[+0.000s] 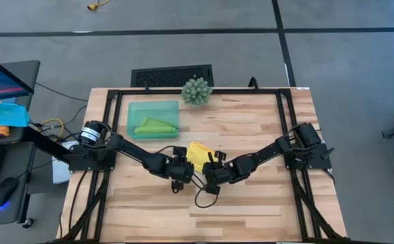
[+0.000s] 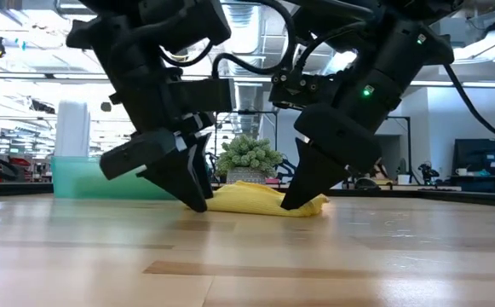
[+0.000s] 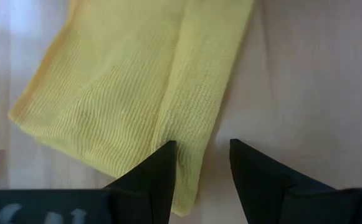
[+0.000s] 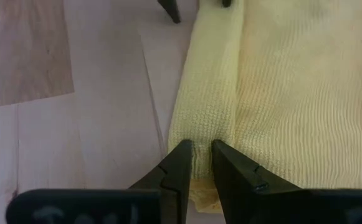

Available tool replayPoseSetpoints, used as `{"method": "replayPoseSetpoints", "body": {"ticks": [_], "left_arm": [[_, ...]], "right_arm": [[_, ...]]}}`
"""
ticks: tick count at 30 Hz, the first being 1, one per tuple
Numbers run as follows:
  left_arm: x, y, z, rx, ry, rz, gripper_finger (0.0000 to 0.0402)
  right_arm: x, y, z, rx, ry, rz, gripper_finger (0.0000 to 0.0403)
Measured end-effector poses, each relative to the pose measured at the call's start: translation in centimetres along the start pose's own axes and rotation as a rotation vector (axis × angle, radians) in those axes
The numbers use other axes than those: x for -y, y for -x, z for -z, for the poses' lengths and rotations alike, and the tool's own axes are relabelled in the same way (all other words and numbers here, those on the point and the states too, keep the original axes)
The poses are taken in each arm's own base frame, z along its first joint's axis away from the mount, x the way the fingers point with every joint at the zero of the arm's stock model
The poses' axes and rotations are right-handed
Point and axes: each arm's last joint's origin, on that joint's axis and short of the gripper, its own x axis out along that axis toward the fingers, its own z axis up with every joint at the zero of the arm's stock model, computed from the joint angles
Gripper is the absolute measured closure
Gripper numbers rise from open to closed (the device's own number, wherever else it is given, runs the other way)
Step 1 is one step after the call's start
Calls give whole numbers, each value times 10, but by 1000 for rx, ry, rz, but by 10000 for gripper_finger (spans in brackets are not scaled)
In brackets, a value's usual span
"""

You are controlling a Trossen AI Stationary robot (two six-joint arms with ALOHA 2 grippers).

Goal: Roll microfiber towels into tight, uniform cylinder then place into a basket
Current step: Roll the yellow towel

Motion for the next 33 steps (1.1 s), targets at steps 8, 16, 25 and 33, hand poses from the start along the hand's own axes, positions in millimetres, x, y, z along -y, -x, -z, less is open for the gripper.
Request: {"method": "replayPoseSetpoints", "body": {"ticks": [8,16,25,33], "left_arm": [[-8,-4,1,-16,-67,-20,261],[-8,-5,2,-27,-192,-19,320],[-8,-6,3,-30,-217,-17,340],[-7,-4,0,-26,-259,-28,274]], "right_arm": [[-3,1,1,1,12,-9,311],[-6,2,2,2,60,-18,311],[-6,2,2,1,63,-19,311],[-6,2,2,1,63,-19,311]]}}
